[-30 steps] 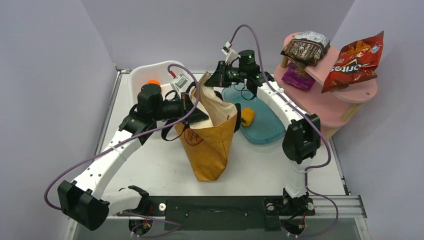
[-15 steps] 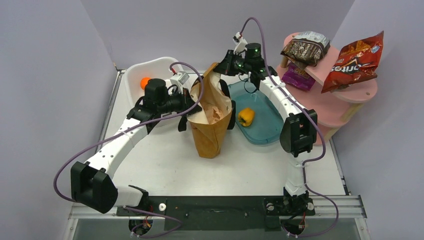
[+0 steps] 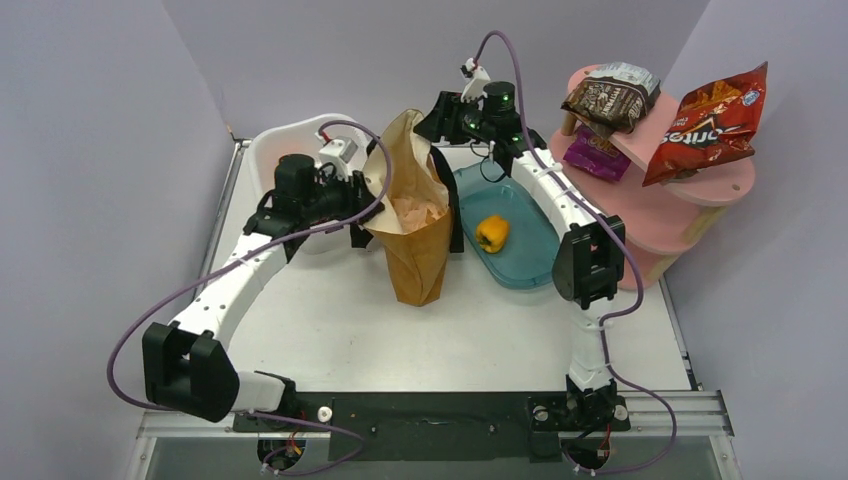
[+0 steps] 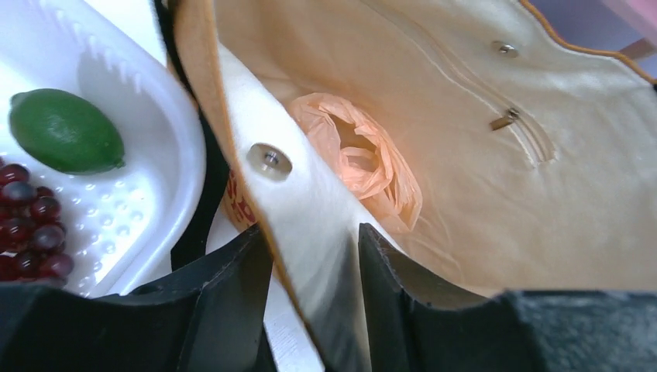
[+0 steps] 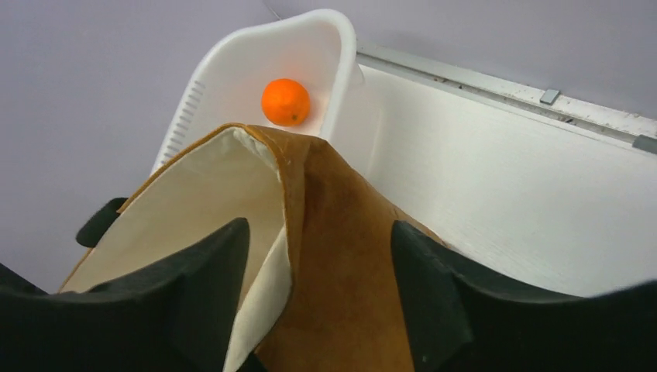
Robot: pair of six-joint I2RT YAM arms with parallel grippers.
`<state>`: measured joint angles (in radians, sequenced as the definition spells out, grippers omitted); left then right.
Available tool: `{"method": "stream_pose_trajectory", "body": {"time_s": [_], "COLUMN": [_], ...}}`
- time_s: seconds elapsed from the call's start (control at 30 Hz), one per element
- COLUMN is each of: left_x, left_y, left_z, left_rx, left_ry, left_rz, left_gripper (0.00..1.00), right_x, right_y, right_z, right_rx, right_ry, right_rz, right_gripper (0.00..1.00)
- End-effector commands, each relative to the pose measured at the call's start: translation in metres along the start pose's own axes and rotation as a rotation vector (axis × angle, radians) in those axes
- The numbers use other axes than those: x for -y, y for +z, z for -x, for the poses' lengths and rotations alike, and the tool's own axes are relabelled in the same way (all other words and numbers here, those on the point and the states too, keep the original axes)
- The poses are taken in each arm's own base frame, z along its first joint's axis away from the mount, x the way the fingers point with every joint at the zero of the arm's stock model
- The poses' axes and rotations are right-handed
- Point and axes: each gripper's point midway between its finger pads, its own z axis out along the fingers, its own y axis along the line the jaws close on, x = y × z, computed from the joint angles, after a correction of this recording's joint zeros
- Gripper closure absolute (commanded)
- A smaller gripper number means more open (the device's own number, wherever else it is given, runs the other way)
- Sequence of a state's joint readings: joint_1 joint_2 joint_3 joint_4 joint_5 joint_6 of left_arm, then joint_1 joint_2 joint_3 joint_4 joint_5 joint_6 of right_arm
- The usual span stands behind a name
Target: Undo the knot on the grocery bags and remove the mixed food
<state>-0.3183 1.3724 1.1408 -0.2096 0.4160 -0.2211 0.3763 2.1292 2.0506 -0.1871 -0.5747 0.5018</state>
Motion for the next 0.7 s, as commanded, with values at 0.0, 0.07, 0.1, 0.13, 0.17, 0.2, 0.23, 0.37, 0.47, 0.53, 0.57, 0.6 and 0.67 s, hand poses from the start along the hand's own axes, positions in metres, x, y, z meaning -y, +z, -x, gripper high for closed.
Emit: {"method": "stream_pose_trajectory", "body": {"time_s": [0.0,0.07,0.1,0.13,0.17,0.2,0.23,0.37,0.47,0.53,0.57,0.6,0.67], "left_x": [0.011,0.011,0.01,0.009,0.001,-0.002,-0.011,-0.036,-0.047,-0.059,-0.067,-0.073,-0.087], "left_y": [-0.06,-0.086,-0.102,-0.11,-0.125,-0.131,-0.144,-0.172,-0.181,-0.182,-0.181,-0.184,-0.184], "left_z": [0.042,0.043,0.047,0.043,0.048,0.046,0.05,0.06,0.055,0.047,0.043,0.039,0.031], "left_rx": [0.142,0.153,0.172,0.157,0.18,0.175,0.197,0.226,0.158,0.102,0.077,0.048,-0.007], "left_ry": [0.022,0.009,0.026,0.014,0.021,0.005,-0.011,-0.087,-0.098,-0.051,-0.026,-0.006,-0.007], "left_rz": [-0.084,-0.115,-0.126,-0.126,-0.113,-0.105,-0.095,-0.049,0.015,0.07,0.093,0.131,0.186], "left_gripper": [0.57,0.55,0.55,0.55,0.54,0.54,0.54,0.53,0.52,0.52,0.52,0.52,0.52], "right_x": [-0.035,-0.038,-0.033,-0.043,-0.041,-0.051,-0.05,-0.067,-0.078,-0.081,-0.085,-0.076,-0.07], "right_y": [-0.037,-0.055,-0.06,-0.073,-0.078,-0.091,-0.096,-0.134,-0.166,-0.189,-0.207,-0.211,-0.235], "right_z": [0.049,0.053,0.048,0.056,0.052,0.059,0.056,0.058,0.051,0.042,0.04,0.029,0.012], "right_rx": [0.12,0.128,0.112,0.127,0.113,0.131,0.121,0.121,0.112,0.092,0.091,0.066,0.046], "right_ry": [-0.118,-0.129,-0.13,-0.148,-0.158,-0.179,-0.191,-0.24,-0.289,-0.327,-0.364,-0.364,-0.388], "right_rz": [0.03,0.017,0.004,0.008,-0.007,-0.003,-0.015,-0.036,-0.063,-0.094,-0.114,-0.152,-0.209], "right_gripper": [0.31,0.21,0.2,0.18,0.18,0.16,0.16,0.14,0.14,0.13,0.13,0.13,0.12]}}
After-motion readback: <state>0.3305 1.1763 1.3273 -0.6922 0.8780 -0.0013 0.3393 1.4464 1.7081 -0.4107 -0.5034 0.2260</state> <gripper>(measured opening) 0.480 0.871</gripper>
